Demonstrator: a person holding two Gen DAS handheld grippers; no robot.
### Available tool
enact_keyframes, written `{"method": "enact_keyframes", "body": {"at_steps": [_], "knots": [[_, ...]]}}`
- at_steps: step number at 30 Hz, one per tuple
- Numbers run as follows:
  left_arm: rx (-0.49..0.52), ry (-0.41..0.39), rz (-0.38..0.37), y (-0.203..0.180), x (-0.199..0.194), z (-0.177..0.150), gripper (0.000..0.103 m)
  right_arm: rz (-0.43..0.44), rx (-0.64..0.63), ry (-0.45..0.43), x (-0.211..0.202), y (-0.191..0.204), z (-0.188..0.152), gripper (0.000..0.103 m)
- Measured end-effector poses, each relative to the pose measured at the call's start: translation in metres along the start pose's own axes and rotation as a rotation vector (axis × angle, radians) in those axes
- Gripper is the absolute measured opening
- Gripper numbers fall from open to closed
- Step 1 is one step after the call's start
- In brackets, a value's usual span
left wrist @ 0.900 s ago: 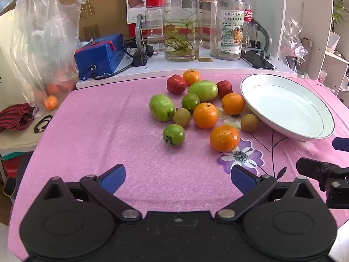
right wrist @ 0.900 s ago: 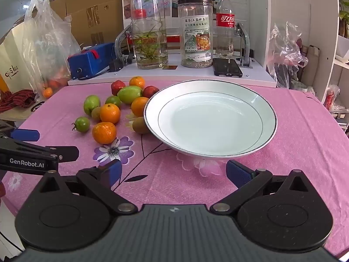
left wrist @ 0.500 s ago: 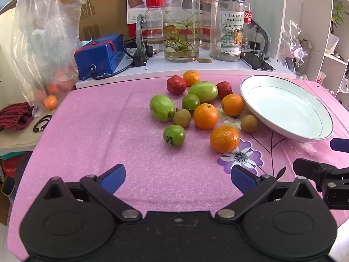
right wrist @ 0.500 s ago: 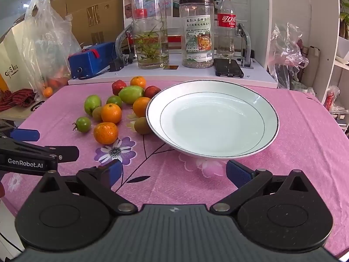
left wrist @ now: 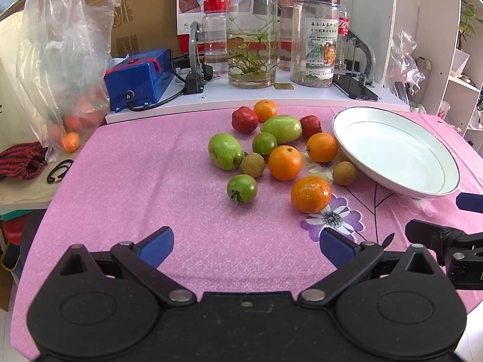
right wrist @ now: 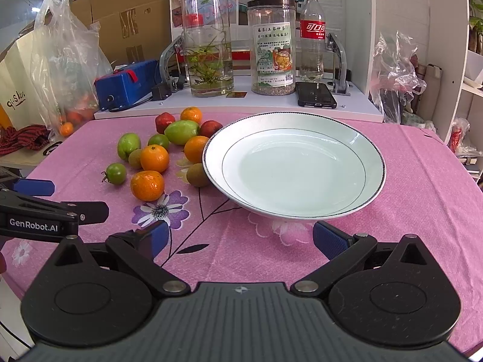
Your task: Organize fruits
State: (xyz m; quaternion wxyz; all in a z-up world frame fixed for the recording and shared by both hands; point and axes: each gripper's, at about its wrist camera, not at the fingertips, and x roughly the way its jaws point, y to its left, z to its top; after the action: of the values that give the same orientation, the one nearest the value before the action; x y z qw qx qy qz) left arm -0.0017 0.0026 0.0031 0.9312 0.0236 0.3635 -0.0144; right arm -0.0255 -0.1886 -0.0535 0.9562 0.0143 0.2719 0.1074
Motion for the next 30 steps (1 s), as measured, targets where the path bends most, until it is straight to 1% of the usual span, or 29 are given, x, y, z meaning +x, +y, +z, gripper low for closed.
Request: {"method": "enact_keyframes", "body": {"at_steps": [30], "knots": [[0.003, 0.001, -0.005, -0.0001, 0.0011, 0.0017, 0.103, 0.005, 0.016, 0.004, 0.0054, -0.0021, 0.0008, 0.103]]}}
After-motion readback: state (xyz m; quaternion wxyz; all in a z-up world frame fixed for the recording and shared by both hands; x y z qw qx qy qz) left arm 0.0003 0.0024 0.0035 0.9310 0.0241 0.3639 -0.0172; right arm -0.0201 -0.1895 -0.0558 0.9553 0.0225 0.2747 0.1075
